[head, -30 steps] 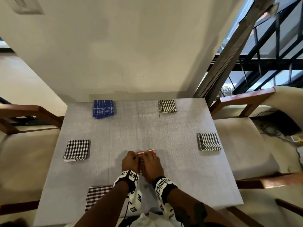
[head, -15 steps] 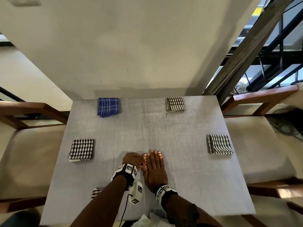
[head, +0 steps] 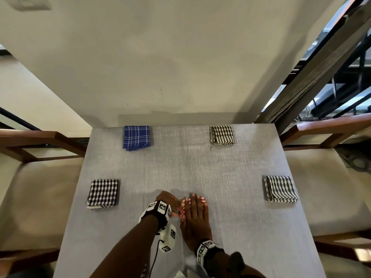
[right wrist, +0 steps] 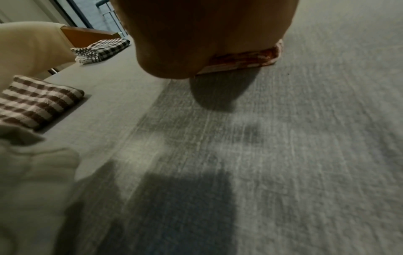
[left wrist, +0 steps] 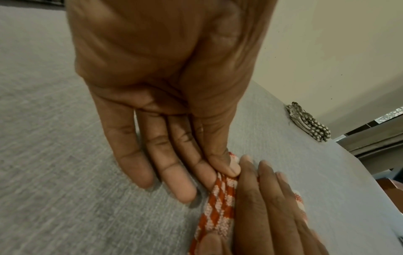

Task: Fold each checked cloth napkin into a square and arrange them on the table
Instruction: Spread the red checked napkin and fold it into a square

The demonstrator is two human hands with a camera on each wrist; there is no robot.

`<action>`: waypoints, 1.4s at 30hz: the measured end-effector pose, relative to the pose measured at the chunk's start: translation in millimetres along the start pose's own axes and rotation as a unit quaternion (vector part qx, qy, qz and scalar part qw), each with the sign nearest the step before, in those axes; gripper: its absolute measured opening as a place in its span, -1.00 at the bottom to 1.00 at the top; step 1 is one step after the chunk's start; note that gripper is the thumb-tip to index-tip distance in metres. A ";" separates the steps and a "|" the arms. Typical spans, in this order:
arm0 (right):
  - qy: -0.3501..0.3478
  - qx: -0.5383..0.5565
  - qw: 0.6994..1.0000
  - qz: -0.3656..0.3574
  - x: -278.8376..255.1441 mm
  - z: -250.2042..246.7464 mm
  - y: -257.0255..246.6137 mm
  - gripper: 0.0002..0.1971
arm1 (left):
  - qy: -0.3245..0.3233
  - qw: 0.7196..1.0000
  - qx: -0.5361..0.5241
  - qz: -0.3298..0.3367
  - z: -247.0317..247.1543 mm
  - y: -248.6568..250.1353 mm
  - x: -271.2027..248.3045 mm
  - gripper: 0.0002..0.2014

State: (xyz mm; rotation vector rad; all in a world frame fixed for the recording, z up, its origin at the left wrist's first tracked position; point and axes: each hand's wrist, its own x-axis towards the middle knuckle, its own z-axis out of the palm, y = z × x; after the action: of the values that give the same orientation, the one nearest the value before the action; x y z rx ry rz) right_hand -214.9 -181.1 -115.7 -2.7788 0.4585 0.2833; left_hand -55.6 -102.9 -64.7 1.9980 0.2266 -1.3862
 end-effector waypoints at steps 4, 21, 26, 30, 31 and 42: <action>-0.016 -0.007 1.000 0.019 -1.1 -0.5 -0.5 -0.35 | -0.016 0.999 -0.025 0.013 0.6 -0.1 -7.5 -0.86; 0.107 0.253 0.950 0.149 -4.7 -55.7 42.9 -0.50 | 0.179 0.972 0.110 0.108 36.1 -40.7 -19.9 -0.53; -0.006 0.290 0.917 0.274 -9.0 -43.2 46.7 -0.66 | 0.152 0.969 0.142 0.135 62.8 -61.8 -25.9 -0.60; -0.061 0.283 0.916 0.276 -18.8 -41.4 52.0 -0.62 | 0.150 0.967 0.151 0.140 83.0 -74.8 -33.6 -0.66; -0.074 0.281 0.914 0.282 -24.3 -40.9 57.9 -0.61 | 0.150 0.967 0.156 0.137 87.7 -76.7 -37.2 -0.66; -0.078 0.233 0.932 0.267 -133.4 -47.2 176.3 -0.67 | 0.089 0.958 0.211 0.175 215.9 -88.3 -72.1 -0.75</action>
State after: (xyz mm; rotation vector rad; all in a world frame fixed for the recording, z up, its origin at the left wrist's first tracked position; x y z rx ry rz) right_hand -392.2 -318.2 -86.9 -2.1099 1.0823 0.4430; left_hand -293.8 -153.7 -82.0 2.3697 -0.3615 -1.0898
